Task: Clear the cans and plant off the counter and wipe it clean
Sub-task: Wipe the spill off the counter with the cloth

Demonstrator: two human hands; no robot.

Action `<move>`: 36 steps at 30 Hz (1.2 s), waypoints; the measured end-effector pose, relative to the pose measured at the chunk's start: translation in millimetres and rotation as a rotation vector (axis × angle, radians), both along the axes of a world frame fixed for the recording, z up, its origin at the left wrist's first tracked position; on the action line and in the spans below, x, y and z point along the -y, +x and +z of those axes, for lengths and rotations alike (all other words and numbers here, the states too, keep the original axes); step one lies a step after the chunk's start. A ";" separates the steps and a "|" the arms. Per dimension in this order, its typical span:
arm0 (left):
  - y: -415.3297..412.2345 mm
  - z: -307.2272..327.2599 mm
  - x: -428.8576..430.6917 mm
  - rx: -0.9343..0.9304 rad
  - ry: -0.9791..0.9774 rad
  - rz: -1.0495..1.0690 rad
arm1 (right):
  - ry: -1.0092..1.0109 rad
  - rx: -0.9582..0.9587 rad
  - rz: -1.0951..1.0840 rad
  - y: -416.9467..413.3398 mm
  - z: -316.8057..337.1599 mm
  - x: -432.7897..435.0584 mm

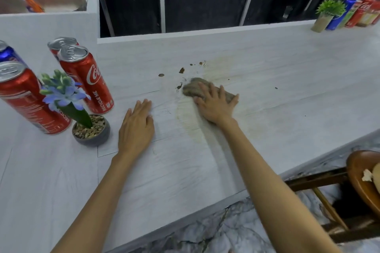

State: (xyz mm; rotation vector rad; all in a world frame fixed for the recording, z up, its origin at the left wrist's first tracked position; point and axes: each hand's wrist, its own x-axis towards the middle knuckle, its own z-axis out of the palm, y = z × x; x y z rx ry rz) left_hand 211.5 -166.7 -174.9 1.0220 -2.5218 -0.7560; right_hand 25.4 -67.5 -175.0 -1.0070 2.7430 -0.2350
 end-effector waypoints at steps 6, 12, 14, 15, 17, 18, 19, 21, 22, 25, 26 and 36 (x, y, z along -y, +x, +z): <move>-3.4 -6.1 6.4 0.017 -0.029 -0.030 | -0.026 -0.096 0.300 69.4 -5.4 -41.1; -11.2 -5.2 10.9 -0.004 0.020 -0.001 | 0.039 -0.058 0.097 -29.9 1.9 -67.8; -19.1 -2.4 13.5 -0.031 0.052 0.016 | 0.029 -0.008 0.017 -68.7 6.6 -38.4; -23.9 -1.0 15.8 -0.042 0.067 0.022 | 0.008 0.023 -0.003 -82.0 7.6 -18.3; -34.3 0.4 23.3 -0.059 0.077 0.036 | -0.021 0.064 0.014 -91.3 7.2 24.1; -39.4 0.8 27.8 -0.067 0.081 0.046 | -0.023 0.066 0.050 -87.6 6.4 43.0; -44.2 1.2 32.6 -0.072 0.088 0.061 | -0.024 0.061 0.100 -78.8 5.8 57.7; -52.4 1.9 41.1 -0.070 0.104 0.100 | -0.031 0.042 0.225 -52.2 2.5 68.5; -56.6 2.3 44.5 -0.065 0.107 0.118 | -0.039 0.023 0.294 -38.6 0.6 64.6; -66.7 0.5 48.4 -0.037 0.084 0.133 | -0.063 -0.041 0.497 -14.2 -3.0 24.4; -68.0 -1.4 48.0 -0.028 0.062 0.136 | -0.064 -0.054 0.542 -15.7 -4.5 7.6; -70.8 -15.3 49.0 0.009 -0.089 0.175 | 0.002 0.018 0.213 -136.5 4.5 69.8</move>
